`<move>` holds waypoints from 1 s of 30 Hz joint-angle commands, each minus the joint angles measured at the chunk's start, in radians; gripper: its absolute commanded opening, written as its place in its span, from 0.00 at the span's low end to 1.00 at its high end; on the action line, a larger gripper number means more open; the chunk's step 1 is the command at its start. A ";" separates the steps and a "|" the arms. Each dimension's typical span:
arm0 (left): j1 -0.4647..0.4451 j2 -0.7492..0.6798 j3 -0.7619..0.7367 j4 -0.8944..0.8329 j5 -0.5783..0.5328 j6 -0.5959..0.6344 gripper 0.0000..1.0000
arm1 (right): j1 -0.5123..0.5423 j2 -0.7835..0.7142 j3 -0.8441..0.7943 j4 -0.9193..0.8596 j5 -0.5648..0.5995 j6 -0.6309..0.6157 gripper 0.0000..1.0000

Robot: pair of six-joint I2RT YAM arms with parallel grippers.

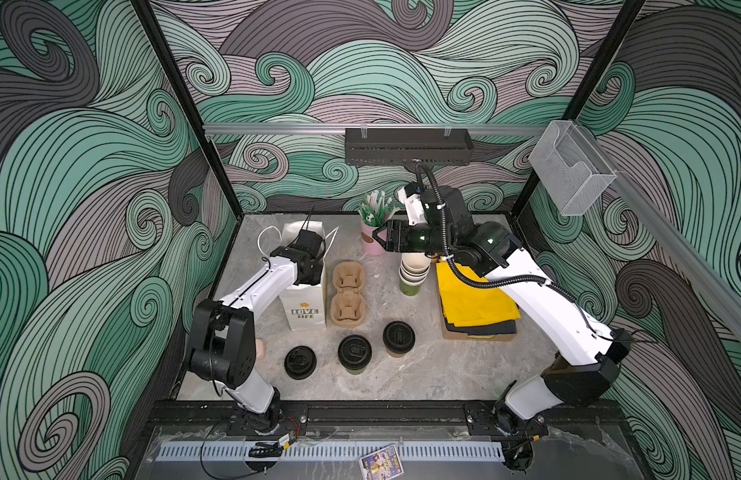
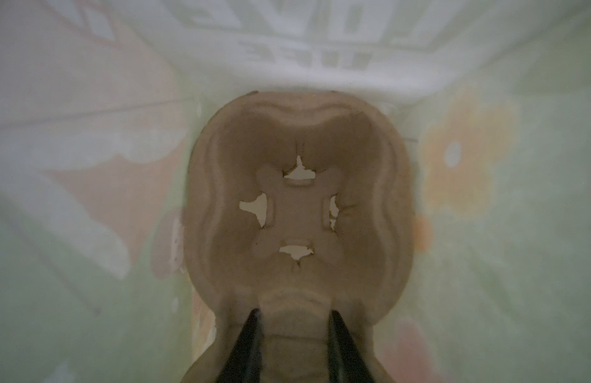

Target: Pack the takeout coffee

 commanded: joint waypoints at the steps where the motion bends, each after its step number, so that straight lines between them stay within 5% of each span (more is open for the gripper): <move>1: 0.011 0.017 -0.014 0.020 -0.025 -0.009 0.16 | -0.003 -0.024 -0.013 0.001 0.017 0.012 0.69; 19: 0.021 -0.058 -0.015 0.022 -0.028 -0.017 0.52 | -0.003 -0.056 -0.031 -0.004 0.046 0.024 0.69; 30: 0.019 -0.160 0.016 -0.021 0.012 -0.005 0.54 | -0.003 -0.073 -0.051 0.009 0.042 0.033 0.69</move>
